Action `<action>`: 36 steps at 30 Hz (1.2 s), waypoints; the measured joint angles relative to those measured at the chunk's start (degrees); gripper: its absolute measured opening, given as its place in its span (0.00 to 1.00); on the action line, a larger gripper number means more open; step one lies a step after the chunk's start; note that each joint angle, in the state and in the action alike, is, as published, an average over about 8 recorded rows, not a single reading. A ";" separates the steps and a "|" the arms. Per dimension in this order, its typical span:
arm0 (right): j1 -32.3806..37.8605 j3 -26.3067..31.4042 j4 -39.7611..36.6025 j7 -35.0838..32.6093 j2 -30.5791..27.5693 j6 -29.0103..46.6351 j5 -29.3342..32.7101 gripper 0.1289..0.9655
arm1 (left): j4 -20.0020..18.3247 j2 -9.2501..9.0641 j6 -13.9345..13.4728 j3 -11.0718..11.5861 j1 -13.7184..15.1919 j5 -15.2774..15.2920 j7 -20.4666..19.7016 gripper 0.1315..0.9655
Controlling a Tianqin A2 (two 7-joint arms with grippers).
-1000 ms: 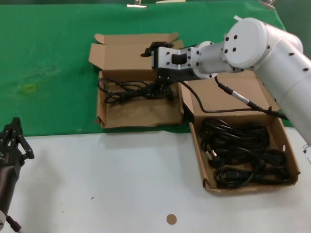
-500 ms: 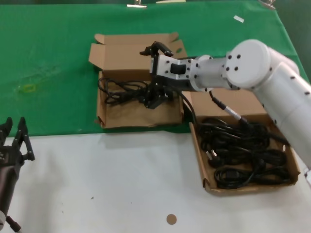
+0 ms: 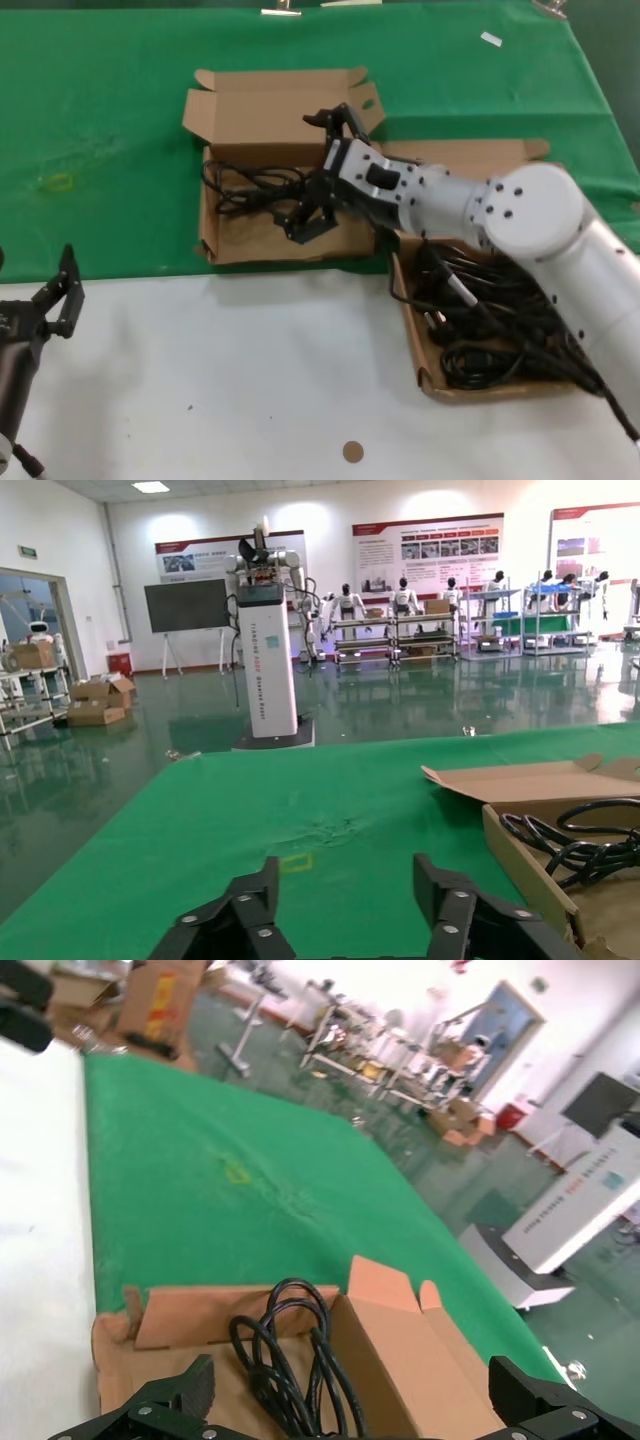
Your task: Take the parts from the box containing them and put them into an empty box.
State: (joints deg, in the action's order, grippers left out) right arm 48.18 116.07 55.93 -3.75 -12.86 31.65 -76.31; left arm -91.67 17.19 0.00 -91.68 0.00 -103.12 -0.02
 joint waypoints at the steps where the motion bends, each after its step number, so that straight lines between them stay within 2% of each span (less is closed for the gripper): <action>1: -0.91 -0.46 0.68 0.07 -0.08 -0.60 -0.51 0.97 | 0.00 0.00 0.00 0.00 0.00 0.00 0.00 0.30; 9: -8.09 -4.08 5.98 0.63 -0.73 -5.29 -4.48 1.00 | 0.00 0.00 0.00 0.00 0.00 0.00 0.02 0.56; 10: -9.01 -4.54 6.66 0.70 -0.81 -5.89 -4.99 1.00 | 0.00 0.00 0.00 0.00 0.00 0.00 0.02 0.56; 18: -16.23 -8.22 12.01 1.26 -1.46 -10.64 -9.01 1.00 | 0.00 0.00 0.00 0.00 0.00 0.00 0.02 0.79; 22: -19.85 -10.05 14.70 1.54 -1.78 -13.02 -11.03 1.00 | 0.00 0.00 0.00 0.00 0.00 0.00 0.01 0.79; 30: -27.06 -13.71 20.07 2.11 -2.43 -17.78 -15.06 1.00 | 0.00 0.00 0.00 0.00 0.00 0.00 0.01 0.94; 36: -32.52 -16.47 24.12 2.53 -2.92 -21.36 -18.10 1.00 | 0.00 0.00 0.00 0.00 0.00 0.00 0.01 0.98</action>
State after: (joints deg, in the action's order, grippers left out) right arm 15.66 99.60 80.05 -1.22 -15.78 10.29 -94.41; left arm -91.67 17.19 0.00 -91.68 0.00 -103.13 -0.01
